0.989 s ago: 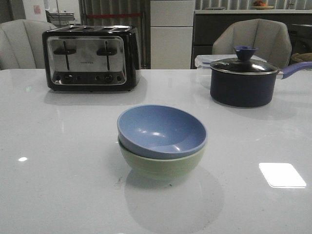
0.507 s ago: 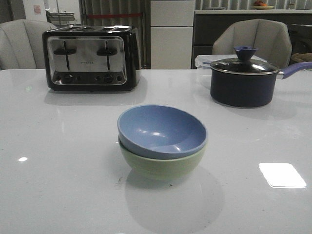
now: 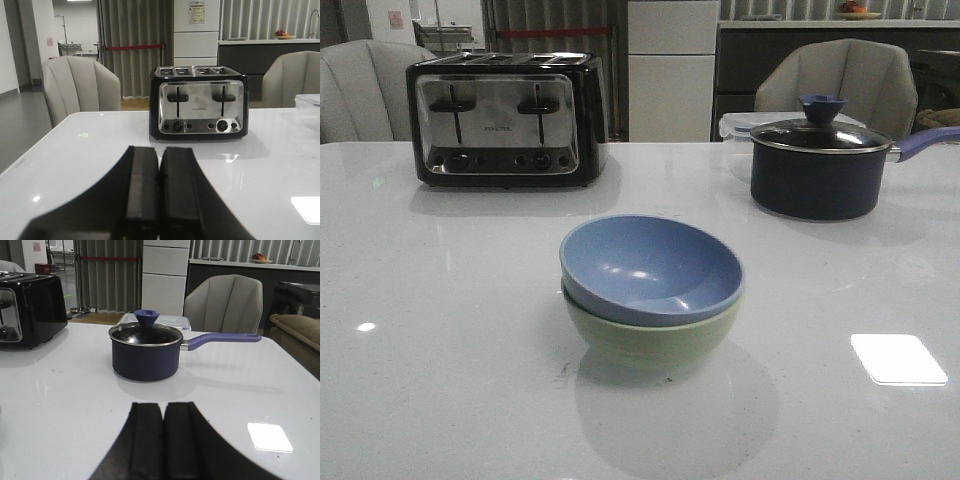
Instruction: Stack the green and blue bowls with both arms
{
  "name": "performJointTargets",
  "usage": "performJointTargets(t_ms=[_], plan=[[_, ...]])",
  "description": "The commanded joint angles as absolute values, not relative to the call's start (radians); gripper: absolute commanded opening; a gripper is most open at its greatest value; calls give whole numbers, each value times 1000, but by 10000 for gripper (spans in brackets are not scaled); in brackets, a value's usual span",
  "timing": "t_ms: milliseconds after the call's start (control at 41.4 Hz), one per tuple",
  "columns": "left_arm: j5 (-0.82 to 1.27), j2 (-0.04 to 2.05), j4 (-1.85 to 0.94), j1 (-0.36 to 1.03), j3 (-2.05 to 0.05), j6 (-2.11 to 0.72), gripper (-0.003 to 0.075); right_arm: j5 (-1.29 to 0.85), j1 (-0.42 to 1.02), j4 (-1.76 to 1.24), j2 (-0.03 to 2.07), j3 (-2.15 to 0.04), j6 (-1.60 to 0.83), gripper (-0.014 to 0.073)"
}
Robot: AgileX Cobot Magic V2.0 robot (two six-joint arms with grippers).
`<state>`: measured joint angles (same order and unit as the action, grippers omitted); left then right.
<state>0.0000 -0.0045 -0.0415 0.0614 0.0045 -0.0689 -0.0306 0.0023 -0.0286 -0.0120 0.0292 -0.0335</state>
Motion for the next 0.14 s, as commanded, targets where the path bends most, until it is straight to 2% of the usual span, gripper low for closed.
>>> performJointTargets(t_ms=[0, 121], plan=[[-89, -25, -43, 66, 9, -64, 100, 66, -4, -19, -29, 25, -29, 42], [-89, -25, -43, 66, 9, -64, 101, 66, -4, -19, -29, 25, -29, 42]])
